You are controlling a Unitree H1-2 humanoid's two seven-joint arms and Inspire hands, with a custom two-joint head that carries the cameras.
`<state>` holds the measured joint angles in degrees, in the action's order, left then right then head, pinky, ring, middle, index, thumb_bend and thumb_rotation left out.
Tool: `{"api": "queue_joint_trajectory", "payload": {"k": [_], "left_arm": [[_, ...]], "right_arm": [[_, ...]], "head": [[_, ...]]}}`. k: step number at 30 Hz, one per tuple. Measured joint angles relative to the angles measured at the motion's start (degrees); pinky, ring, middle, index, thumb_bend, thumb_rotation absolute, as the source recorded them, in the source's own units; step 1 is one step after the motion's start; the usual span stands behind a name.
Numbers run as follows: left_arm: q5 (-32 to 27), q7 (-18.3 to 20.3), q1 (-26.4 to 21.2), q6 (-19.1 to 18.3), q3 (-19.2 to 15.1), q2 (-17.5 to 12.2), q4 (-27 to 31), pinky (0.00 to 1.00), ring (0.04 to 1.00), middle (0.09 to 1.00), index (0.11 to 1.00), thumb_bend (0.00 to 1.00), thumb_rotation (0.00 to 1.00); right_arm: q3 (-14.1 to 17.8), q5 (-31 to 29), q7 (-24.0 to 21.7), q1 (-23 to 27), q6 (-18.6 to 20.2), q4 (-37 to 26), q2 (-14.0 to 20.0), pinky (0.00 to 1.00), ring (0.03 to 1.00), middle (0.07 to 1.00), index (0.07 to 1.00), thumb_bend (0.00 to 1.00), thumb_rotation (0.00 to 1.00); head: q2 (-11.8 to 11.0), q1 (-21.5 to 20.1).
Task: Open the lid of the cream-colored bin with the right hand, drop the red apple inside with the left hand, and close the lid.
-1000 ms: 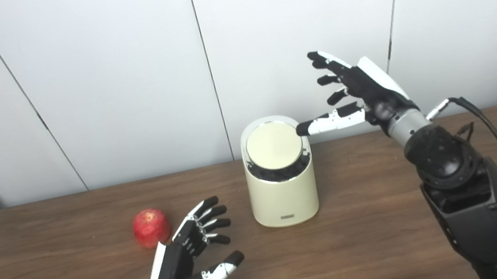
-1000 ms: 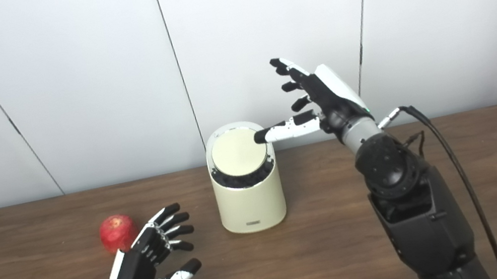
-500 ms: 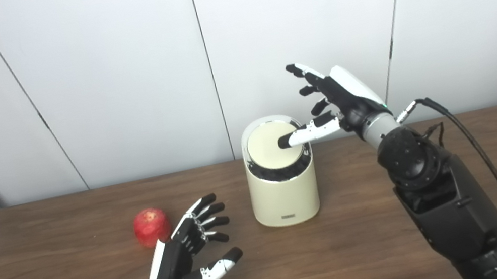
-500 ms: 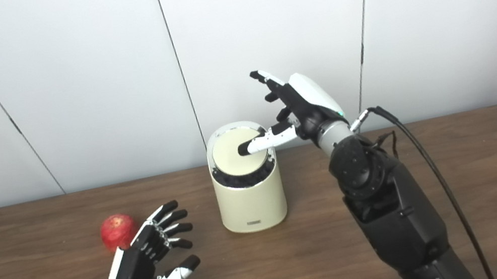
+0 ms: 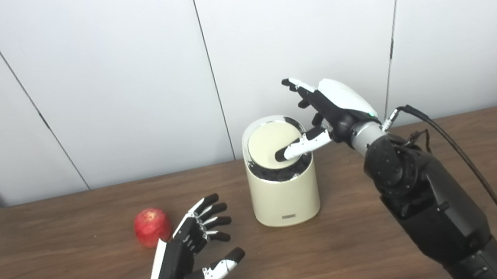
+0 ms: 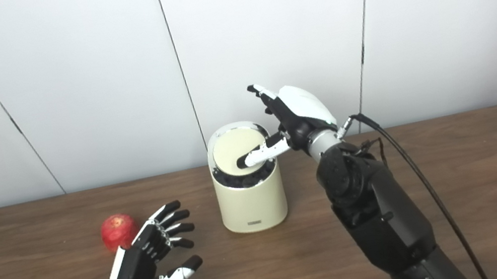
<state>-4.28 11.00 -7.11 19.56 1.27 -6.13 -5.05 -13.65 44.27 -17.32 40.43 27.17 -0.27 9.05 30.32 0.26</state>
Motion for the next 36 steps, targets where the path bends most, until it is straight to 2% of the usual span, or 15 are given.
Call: {"api": "queue_joint_trajectory", "payload": {"k": [9,22,36], "left_arm": [[0.00,0.03,0.12,-0.01,0.11,0.05,0.77,0.60,0.741,0.811,0.864,0.67,0.10],[-0.01,0.15,0.51,-0.10,0.40,0.05,1.34,0.60,0.741,0.812,0.864,0.67,0.12],[-0.01,0.14,0.78,-0.11,0.65,0.04,1.34,0.59,0.735,0.812,0.869,0.67,0.13]], "right_arm": [[0.65,0.39,-0.77,0.01,0.00,0.54,-0.44,0.63,0.856,0.936,0.953,0.89,0.34],[1.38,1.21,-0.52,0.77,0.00,2.70,-0.69,0.61,0.844,0.931,0.954,0.86,0.34],[-0.22,2.57,0.72,1.07,-0.05,4.49,-0.44,0.60,0.821,0.910,0.939,0.89,0.31]], "head": [[0.18,0.00],[0.62,0.00],[0.97,0.17]]}}
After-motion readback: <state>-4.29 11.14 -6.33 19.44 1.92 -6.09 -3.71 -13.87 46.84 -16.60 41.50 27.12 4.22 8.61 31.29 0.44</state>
